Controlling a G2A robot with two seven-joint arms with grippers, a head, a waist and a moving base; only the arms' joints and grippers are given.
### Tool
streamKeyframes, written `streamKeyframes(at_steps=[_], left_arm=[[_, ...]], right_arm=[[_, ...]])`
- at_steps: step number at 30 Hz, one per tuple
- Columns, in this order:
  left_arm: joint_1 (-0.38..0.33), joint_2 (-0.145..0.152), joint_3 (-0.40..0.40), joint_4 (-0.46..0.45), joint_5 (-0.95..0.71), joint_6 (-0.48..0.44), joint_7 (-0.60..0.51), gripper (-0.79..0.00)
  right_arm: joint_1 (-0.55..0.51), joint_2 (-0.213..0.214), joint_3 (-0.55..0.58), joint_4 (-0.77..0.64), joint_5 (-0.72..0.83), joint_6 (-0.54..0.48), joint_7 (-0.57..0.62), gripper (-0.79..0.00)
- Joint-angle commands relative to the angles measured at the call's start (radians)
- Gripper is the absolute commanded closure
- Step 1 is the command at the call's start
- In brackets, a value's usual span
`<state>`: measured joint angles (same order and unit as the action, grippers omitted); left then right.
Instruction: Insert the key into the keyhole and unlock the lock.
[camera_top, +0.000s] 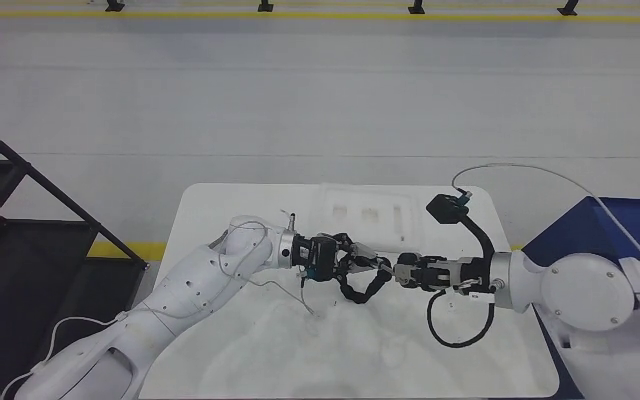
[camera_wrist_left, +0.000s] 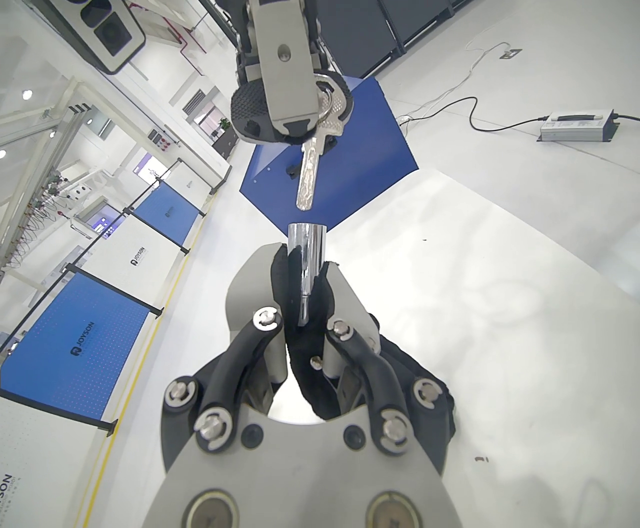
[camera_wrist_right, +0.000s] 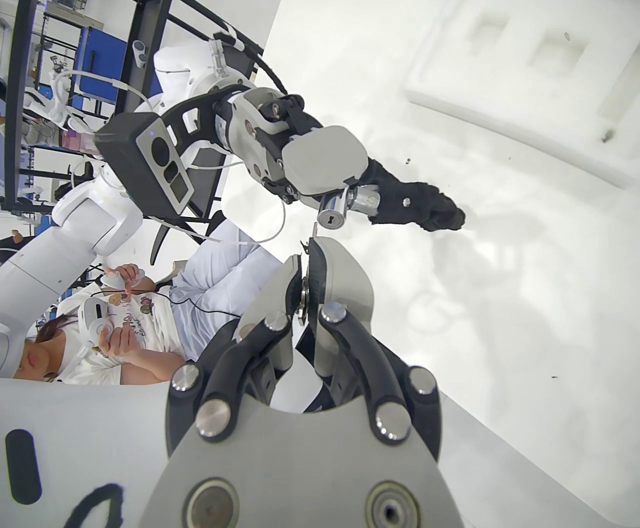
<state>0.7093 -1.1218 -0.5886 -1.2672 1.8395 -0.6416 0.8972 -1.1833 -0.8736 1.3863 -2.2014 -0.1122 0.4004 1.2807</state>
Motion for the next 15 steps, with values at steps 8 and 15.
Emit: streamKeyframes(at_steps=[8, 15], left_arm=[[0.003, -0.001, -0.010, 0.000, 0.014, -0.008, 0.014, 0.000], [0.005, -0.002, -0.014, 0.001, 0.021, -0.014, 0.021, 0.000]], right_arm=[[0.039, 0.004, -0.037, 0.025, -0.003, 0.018, 0.027, 0.000], [0.053, 0.007, -0.052, 0.031, 0.002, 0.023, 0.024, 0.000]])
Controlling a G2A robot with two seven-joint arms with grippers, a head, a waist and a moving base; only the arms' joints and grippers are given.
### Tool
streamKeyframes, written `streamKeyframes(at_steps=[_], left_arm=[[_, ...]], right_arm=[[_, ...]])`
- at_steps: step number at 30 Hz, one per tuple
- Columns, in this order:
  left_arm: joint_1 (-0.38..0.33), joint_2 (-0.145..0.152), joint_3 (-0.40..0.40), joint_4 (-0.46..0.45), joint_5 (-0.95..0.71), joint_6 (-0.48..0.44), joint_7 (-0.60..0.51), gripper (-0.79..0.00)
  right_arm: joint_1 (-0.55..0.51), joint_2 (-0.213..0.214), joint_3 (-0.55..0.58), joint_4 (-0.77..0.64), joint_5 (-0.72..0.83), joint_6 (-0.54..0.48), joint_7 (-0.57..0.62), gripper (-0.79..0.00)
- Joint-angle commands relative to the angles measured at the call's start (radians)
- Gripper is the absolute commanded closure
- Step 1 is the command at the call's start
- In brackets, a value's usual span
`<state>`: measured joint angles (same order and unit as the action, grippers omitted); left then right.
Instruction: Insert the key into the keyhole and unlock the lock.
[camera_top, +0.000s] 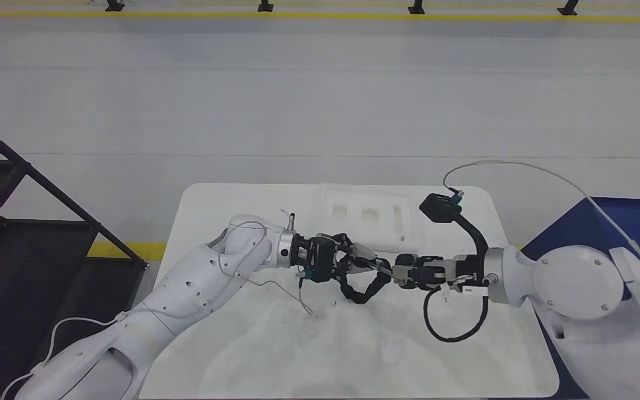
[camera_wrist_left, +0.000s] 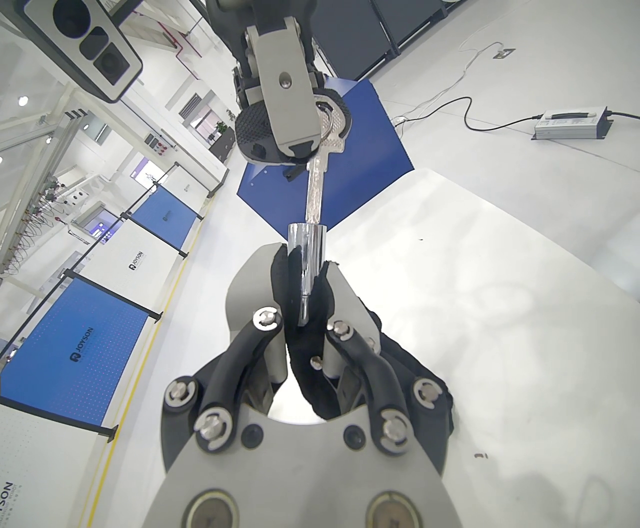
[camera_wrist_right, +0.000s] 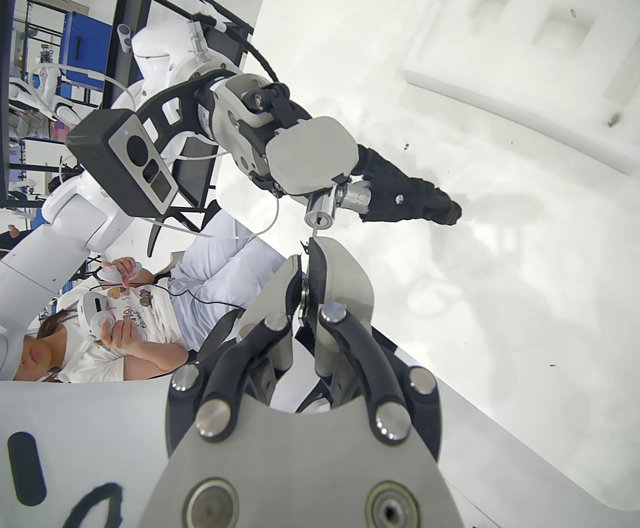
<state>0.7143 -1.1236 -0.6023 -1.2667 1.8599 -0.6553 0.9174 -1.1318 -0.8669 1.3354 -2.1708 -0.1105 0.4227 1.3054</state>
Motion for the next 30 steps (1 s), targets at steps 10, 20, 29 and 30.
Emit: streamKeyframes(at_steps=[10, 20, 29, 30], left_arm=[[0.003, -0.003, -0.005, 0.001, 0.008, -0.007, 0.009, 0.000], [0.005, -0.007, -0.009, 0.003, 0.013, -0.011, 0.015, 0.000], [0.006, -0.012, -0.007, -0.001, 0.011, -0.020, 0.015, 0.000], [0.006, -0.012, -0.007, -0.001, 0.011, -0.021, 0.015, 0.000]], right_arm=[[0.003, 0.005, -0.007, 0.007, 0.008, 0.004, -0.019, 0.000], [0.002, 0.011, -0.010, 0.011, 0.017, 0.003, -0.031, 0.000], [0.010, 0.013, -0.022, 0.024, 0.028, 0.003, -0.048, 0.000], [0.011, 0.013, -0.023, 0.027, 0.029, 0.005, -0.051, 0.000]])
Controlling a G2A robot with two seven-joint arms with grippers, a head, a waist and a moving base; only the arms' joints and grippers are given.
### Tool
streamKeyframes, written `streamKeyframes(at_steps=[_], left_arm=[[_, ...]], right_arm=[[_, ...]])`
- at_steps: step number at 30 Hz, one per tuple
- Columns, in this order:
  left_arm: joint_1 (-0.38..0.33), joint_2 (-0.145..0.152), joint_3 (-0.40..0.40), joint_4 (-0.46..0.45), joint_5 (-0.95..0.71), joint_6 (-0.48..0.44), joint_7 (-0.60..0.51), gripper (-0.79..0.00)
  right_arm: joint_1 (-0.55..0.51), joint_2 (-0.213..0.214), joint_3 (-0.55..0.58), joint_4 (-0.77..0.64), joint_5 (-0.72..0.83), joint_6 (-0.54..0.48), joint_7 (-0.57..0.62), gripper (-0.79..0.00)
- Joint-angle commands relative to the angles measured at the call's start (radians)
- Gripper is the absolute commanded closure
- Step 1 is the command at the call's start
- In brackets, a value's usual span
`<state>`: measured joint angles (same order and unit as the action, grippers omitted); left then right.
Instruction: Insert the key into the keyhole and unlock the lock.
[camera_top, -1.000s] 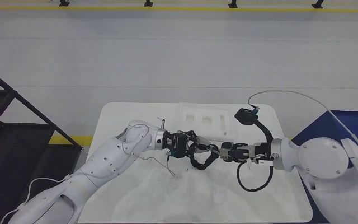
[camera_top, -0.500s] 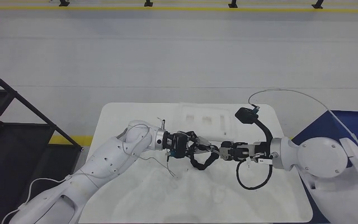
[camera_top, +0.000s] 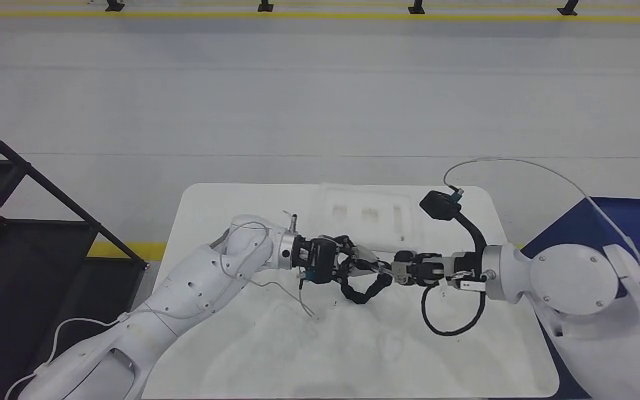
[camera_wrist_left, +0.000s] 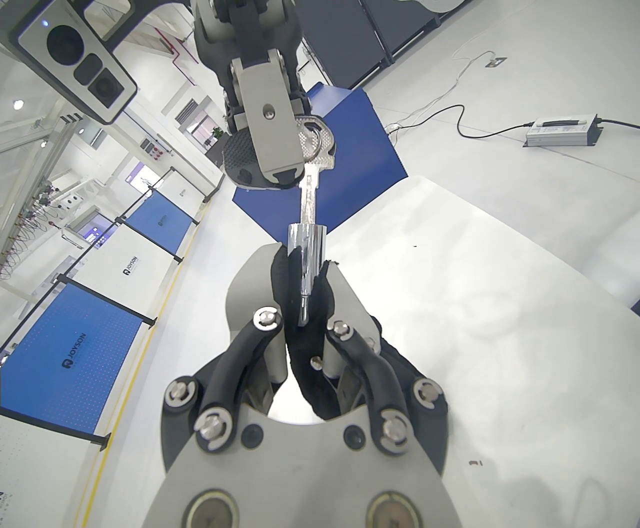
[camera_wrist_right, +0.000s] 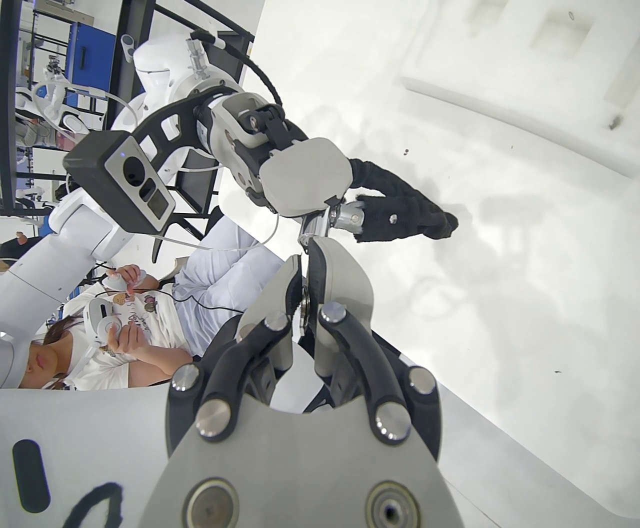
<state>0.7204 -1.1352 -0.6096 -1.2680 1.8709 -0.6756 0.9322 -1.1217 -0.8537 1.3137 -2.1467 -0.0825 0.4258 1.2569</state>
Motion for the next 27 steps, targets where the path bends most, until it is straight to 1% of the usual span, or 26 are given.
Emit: streamKeyframes(at_steps=[1, 12, 13, 14, 15, 16, 19, 21, 23, 27], left_arm=[[0.000, -0.001, 0.000, 0.001, -0.002, -0.002, 0.002, 0.000], [0.004, -0.009, -0.003, 0.011, -0.034, -0.025, -0.007, 0.000], [0.005, -0.010, -0.002, 0.013, -0.036, -0.028, -0.009, 0.000], [0.005, -0.011, -0.002, 0.016, -0.039, -0.031, -0.010, 0.000], [0.006, -0.011, -0.002, 0.018, -0.042, -0.034, -0.011, 0.000], [0.006, -0.012, -0.001, 0.021, -0.046, -0.037, -0.012, 0.000], [0.008, -0.016, 0.000, 0.032, -0.061, -0.049, -0.014, 0.000], [0.011, -0.018, -0.001, 0.042, -0.077, -0.061, -0.017, 0.000], [0.014, -0.019, -0.006, 0.054, -0.103, -0.076, -0.020, 0.000], [0.019, -0.020, -0.024, 0.077, -0.170, -0.128, -0.037, 0.000]], right_arm=[[0.003, 0.000, -0.003, 0.005, 0.001, 0.003, -0.005, 0.000], [0.016, 0.001, -0.023, 0.028, 0.017, 0.007, -0.032, 0.000], [0.017, 0.001, -0.023, 0.031, 0.024, 0.007, -0.040, -0.046], [0.018, 0.000, -0.022, 0.035, 0.028, 0.005, -0.046, -0.274], [0.019, 0.000, -0.021, 0.038, 0.032, 0.003, -0.051, -0.563], [0.019, 0.000, -0.019, 0.042, 0.038, 0.001, -0.057, -0.785], [0.023, 0.000, -0.003, 0.051, 0.063, -0.012, -0.087, -0.785], [0.024, 0.000, 0.013, 0.054, 0.079, -0.044, -0.107, -0.785], [0.023, 0.001, 0.025, 0.055, 0.083, -0.105, -0.111, -0.785], [0.018, 0.007, 0.042, 0.072, 0.077, -0.251, -0.077, -0.785]])
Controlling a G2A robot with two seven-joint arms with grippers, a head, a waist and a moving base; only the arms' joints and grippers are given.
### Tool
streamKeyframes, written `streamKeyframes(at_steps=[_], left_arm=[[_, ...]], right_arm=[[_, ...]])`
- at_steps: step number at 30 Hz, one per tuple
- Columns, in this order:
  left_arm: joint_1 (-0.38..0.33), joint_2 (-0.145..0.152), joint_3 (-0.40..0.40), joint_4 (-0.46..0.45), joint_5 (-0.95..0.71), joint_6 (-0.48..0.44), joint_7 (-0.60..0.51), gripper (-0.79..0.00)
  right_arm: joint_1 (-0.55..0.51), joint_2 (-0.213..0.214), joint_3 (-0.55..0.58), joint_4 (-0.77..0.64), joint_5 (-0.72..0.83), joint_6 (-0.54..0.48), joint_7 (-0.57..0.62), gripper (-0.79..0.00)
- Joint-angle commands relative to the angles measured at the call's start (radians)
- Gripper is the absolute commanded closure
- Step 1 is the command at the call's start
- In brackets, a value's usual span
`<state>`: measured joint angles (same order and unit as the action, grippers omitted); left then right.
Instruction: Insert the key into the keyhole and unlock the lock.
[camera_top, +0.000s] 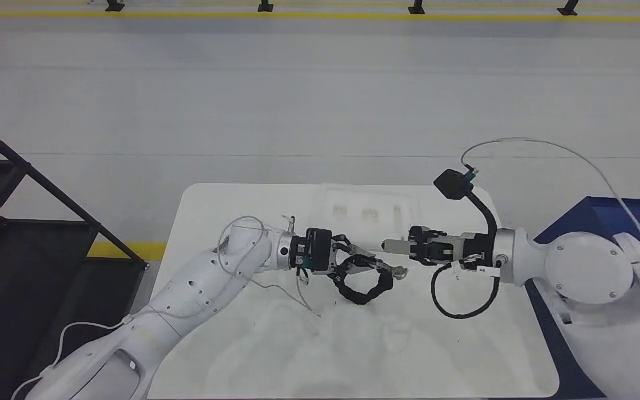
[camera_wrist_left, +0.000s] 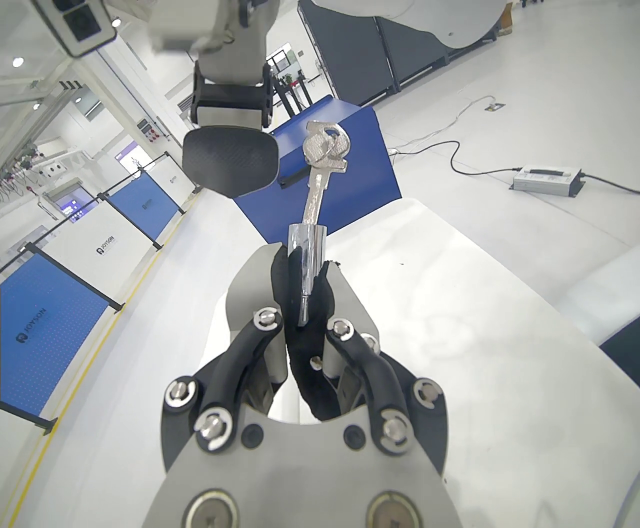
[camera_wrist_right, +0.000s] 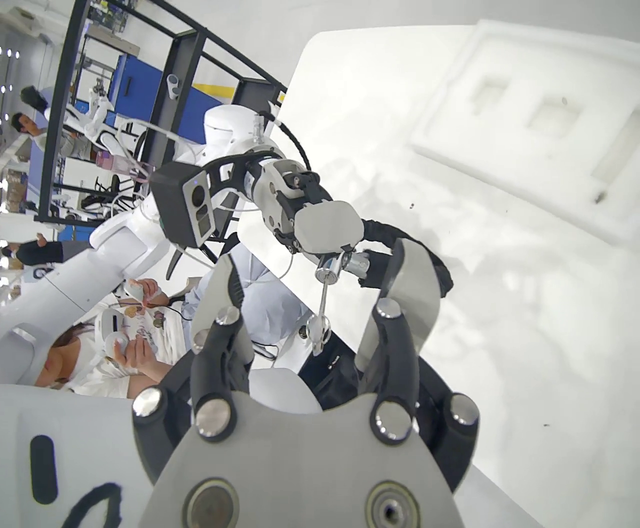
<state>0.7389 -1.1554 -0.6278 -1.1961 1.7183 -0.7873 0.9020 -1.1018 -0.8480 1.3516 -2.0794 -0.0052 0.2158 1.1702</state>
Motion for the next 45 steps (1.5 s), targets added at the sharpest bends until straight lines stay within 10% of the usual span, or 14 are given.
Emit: streamKeyframes(at_steps=[1, 14, 25, 29, 38, 45], left_arm=[[0.001, 0.001, -0.011, 0.008, -0.030, -0.030, -0.015, 0.000], [0.030, 0.017, -0.101, -0.001, -0.262, -0.221, -0.190, 0.000], [-0.008, 0.019, -0.065, -0.042, -0.487, -0.225, -0.453, 0.000], [-0.034, 0.023, -0.058, -0.060, -0.564, -0.225, -0.537, 0.000], [-0.055, 0.026, -0.036, -0.053, -0.699, -0.225, -0.668, 0.000], [-0.070, 0.012, -0.007, -0.028, -0.738, -0.225, -0.720, 0.000]], right_arm=[[-0.005, 0.003, 0.011, 0.009, 0.000, -0.071, 0.009, -0.785], [-0.098, 0.017, 0.075, 0.048, 0.046, -0.420, 0.048, -0.785], [-0.102, 0.017, 0.073, 0.049, 0.049, -0.428, 0.051, -0.785], [-0.116, 0.020, 0.095, 0.020, -0.014, -0.441, 0.010, -0.785], [-0.143, 0.031, 0.074, -0.049, -0.317, -0.825, -0.034, -0.785], [-0.190, 0.023, 0.059, -0.106, -0.583, -0.851, -0.238, -0.785]])
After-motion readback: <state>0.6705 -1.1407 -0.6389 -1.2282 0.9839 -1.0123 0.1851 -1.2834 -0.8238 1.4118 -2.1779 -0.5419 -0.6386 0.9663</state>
